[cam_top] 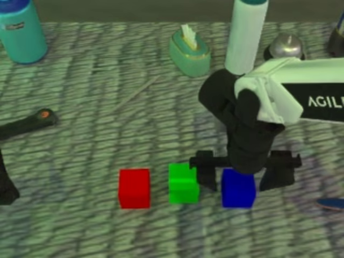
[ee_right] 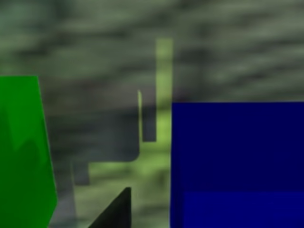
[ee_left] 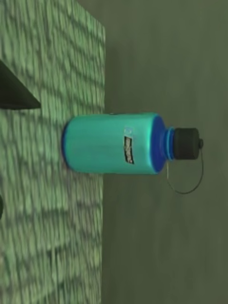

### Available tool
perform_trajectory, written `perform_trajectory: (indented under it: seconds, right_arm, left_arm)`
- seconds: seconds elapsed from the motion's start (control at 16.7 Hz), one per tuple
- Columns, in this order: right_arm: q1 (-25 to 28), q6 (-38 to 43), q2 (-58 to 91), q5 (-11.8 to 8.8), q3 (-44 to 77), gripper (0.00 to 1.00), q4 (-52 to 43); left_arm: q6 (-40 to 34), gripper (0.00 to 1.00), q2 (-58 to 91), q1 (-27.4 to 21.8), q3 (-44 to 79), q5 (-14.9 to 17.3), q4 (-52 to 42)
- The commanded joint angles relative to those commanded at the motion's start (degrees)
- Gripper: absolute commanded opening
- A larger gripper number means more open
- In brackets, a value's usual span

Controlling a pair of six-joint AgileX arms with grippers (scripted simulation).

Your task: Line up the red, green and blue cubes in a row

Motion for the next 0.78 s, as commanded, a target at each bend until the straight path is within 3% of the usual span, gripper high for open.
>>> perform_trajectory:
  seconds: [0.48,0.78]
  right_arm:
    - [-0.06,-0.01,-0.10,0.00,0.18,1.00,-0.20]
    - [0.22,0.00,-2.70,-0.11,5.72,1.00,-8.49]
  left_arm:
    - [0.00,1.00,0.00,0.00,0.00,0.00,0.00]
    - [0.00,1.00,0.00,0.00,0.00,0.00,0.00]
